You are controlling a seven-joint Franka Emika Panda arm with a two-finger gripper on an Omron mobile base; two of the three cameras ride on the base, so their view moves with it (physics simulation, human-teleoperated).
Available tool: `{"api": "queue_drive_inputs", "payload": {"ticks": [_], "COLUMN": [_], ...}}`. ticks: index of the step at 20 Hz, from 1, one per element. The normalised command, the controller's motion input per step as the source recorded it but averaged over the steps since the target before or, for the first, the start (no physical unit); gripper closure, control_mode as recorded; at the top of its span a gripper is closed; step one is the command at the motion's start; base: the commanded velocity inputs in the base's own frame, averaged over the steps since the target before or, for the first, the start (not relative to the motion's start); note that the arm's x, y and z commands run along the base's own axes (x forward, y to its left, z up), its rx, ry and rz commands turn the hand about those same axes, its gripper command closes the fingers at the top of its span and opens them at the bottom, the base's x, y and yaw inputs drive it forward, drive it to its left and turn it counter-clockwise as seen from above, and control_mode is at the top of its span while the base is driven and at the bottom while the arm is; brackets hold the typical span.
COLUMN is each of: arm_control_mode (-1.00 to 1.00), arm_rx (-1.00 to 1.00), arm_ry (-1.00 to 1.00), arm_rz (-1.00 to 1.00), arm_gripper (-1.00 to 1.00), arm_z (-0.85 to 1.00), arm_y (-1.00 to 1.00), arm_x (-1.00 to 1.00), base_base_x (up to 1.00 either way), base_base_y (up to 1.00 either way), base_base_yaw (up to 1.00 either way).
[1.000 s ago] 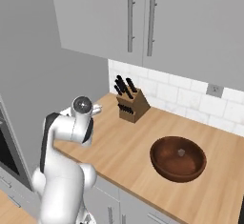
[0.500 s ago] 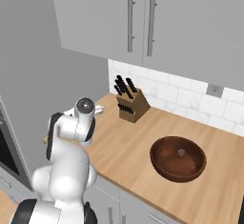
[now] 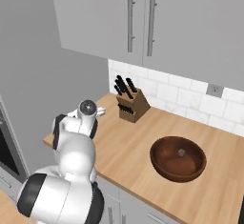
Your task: Grab a lemon wedge from the fridge and one ice cube from the ice bowl, and put them in the glass of lemonade.
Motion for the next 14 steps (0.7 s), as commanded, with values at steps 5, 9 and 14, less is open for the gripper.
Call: {"api": "queue_drive_inputs", "payload": {"ticks": [5,9,14], "arm_control_mode": [-1.00,-1.00,-1.00], "arm_rx": [-0.01,-0.04,-0.07], "arm_ry": [0.00,0.00,-0.01], "arm_rz": [0.00,0.00,0.00], "arm_gripper": [1.00,1.00,-1.00], "arm_z": [-0.15,0.00,0.00], "arm_y": [0.00,0.00,0.01], "arm_x": [0.04,-0.31,-0.39], "base_base_x": [0.00,0.00,0.00], "base_base_y": [0.00,0.00,0.00], "base_base_yaw": [0.00,0.00,0.00]}}
